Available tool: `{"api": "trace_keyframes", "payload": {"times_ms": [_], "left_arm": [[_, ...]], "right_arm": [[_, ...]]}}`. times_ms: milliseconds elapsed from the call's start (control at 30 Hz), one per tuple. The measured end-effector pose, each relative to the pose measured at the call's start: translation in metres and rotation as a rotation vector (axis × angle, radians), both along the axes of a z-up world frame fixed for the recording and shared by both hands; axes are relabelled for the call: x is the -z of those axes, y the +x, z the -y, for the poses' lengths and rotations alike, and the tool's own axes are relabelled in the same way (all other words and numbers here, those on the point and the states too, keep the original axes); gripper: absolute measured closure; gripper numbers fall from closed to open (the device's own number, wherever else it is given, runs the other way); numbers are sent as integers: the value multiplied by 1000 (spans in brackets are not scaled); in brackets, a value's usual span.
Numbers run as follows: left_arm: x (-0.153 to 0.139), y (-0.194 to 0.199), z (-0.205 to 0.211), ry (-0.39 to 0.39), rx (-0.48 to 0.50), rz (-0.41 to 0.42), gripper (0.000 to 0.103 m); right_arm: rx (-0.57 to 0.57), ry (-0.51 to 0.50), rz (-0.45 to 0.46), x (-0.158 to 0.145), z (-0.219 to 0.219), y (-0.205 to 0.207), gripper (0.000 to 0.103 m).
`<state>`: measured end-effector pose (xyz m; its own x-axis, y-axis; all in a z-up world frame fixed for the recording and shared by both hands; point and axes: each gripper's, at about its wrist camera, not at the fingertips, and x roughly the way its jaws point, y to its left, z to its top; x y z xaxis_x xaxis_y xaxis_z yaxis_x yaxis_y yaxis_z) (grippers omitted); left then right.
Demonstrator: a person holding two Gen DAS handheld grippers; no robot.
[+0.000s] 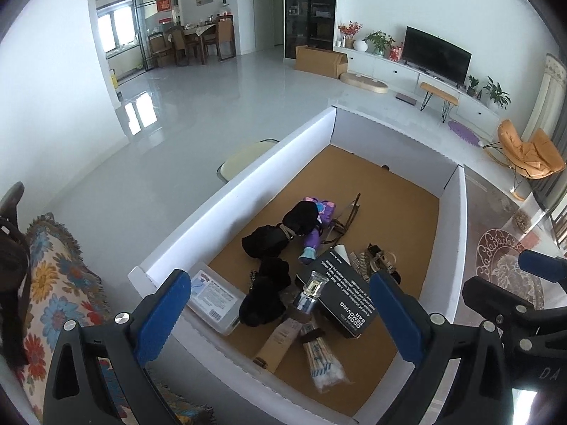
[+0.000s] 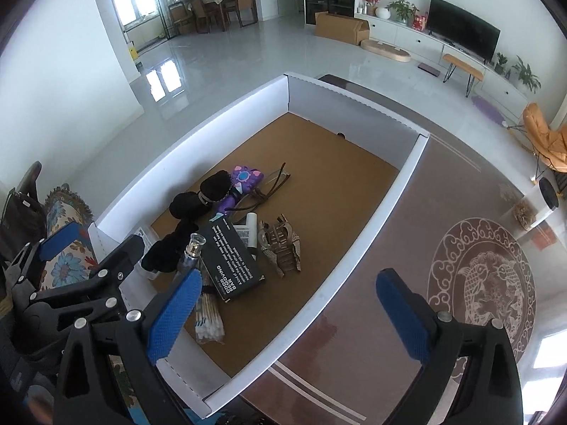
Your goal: Organize objects
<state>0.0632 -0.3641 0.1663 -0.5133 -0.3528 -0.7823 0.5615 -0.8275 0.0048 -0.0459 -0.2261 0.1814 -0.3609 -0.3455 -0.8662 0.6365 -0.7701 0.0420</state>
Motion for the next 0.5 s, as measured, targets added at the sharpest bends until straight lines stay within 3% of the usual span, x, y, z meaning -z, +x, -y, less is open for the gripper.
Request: {"api": "trace_keyframes", "payload": {"times_ms": [333,500], "left_arm": [[6,-1,4,2,-9,9,1],[-1,6,-2,-74,-35,-50,1]], "right_arm": [[0,5,-7,2,2,-1,4],[5,1,-13,1,1,-2,4]]}}
